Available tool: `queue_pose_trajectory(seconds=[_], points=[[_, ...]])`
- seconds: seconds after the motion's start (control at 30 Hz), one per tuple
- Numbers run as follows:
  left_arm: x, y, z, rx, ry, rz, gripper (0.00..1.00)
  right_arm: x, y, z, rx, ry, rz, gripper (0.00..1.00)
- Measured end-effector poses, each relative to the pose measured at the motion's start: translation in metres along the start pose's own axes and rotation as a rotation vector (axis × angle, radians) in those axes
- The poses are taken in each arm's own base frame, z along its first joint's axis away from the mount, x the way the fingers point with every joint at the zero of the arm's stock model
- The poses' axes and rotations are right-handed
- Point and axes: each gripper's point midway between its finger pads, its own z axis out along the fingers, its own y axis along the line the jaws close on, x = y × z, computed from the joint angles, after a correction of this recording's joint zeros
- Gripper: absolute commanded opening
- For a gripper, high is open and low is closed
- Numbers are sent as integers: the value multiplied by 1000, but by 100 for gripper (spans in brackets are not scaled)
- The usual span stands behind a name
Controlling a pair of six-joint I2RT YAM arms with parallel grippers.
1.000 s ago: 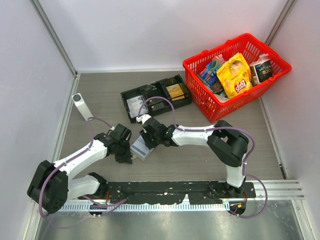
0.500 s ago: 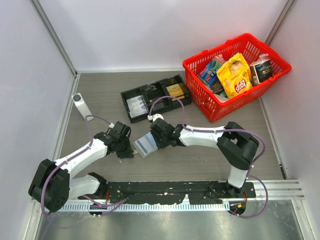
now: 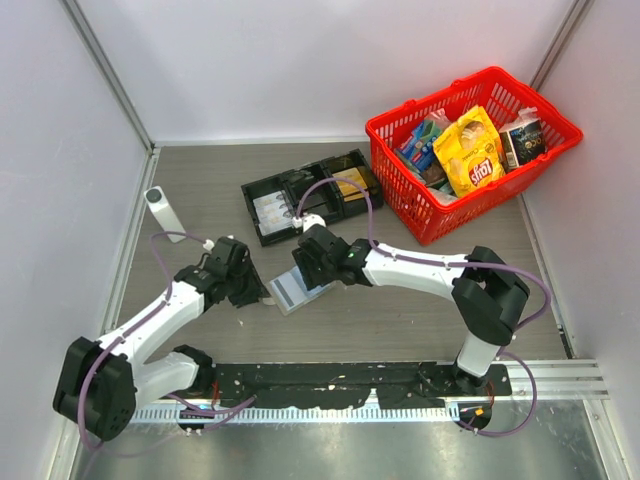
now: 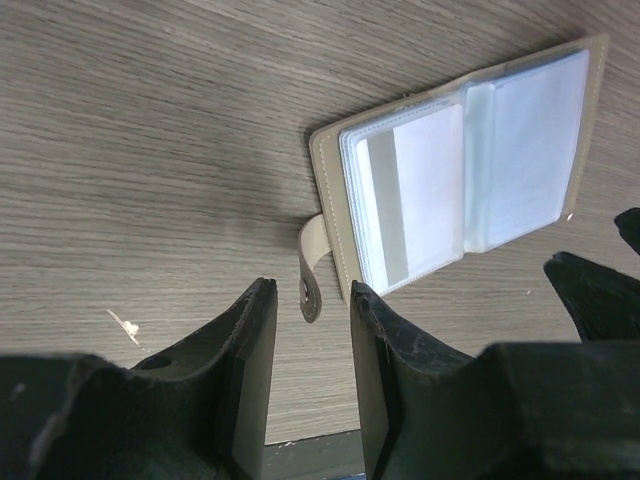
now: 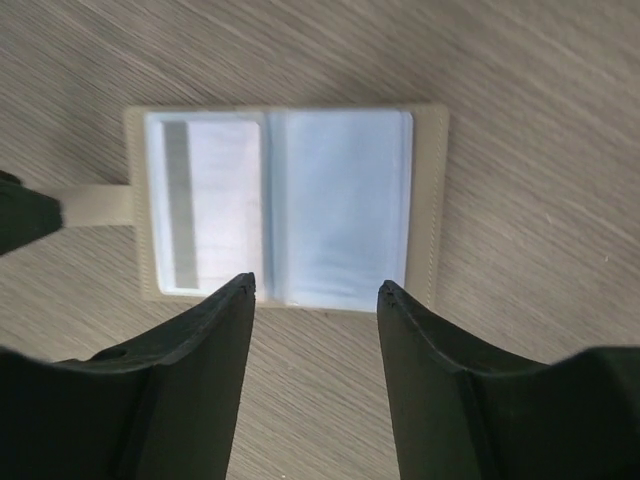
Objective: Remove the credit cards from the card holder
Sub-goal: Remove the credit card from the card holder.
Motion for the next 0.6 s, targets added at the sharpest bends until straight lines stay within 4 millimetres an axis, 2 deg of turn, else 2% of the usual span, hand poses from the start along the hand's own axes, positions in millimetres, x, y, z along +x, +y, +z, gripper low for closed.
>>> queue_pose_trajectory(seconds=[0.1, 0.3, 0.4, 0.6], points=[[-1, 1, 3, -2, 2, -12, 36, -14, 10, -3, -27, -35, -8, 61], [9, 7, 16, -22, 45, -33, 13, -40, 34, 2, -80, -80, -33, 69], [12, 10, 20, -23, 49, -40, 0, -39, 43, 13, -93, -67, -54, 73], [16, 11, 28, -2, 54, -41, 0, -20, 48, 38, -86, -4, -85, 78]])
